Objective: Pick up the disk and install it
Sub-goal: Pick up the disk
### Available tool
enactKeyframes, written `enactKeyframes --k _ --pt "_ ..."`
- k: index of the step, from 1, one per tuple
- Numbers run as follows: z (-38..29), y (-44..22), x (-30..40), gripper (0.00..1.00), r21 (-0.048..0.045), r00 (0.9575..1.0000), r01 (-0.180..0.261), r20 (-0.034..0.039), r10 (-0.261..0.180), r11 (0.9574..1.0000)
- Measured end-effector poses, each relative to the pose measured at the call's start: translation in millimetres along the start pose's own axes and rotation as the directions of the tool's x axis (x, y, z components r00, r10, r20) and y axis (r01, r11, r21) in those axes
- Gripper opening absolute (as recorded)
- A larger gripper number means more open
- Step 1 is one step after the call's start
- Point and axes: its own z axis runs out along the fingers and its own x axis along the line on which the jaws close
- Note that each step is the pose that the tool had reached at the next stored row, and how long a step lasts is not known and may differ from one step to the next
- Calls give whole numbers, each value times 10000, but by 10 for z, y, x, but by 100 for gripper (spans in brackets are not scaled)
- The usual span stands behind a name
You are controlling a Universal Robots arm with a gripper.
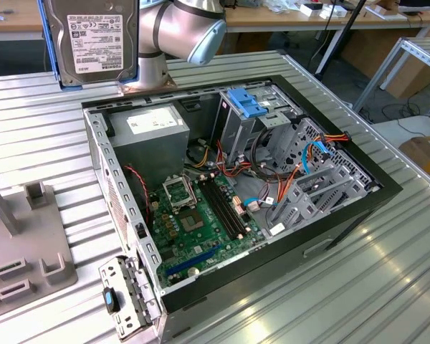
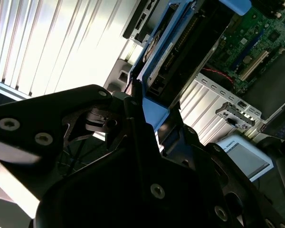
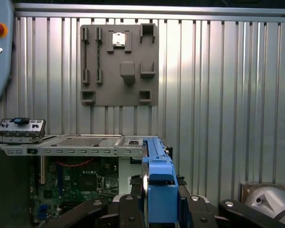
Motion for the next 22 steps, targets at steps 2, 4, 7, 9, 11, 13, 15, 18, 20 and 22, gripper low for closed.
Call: enactKeyframes --k 2,4,7,9,11,13,15,18,20,22 --pt "0 -16 0 37 -1 10000 0 0 0 10000" --pt "0 -21 0 37 -1 10000 -1 0 1 10000" --pt "0 -42 0 37 -1 10000 0 -1 0 10000" --pt "2 -219 1 37 -1 10000 0 0 0 10000" --pt "1 -251 1 37 -1 10000 0 -1 0 10000" --pt "2 -253 1 37 -1 10000 -1 0 1 10000" --pt "2 -253 1 37 0 10000 -1 0 1 10000" --pt "2 -262 0 37 -1 10000 1 -1 -1 10000" --pt "2 -292 1 37 0 10000 0 0 0 10000" --pt "3 -338 1 37 0 10000 -1 0 1 10000"
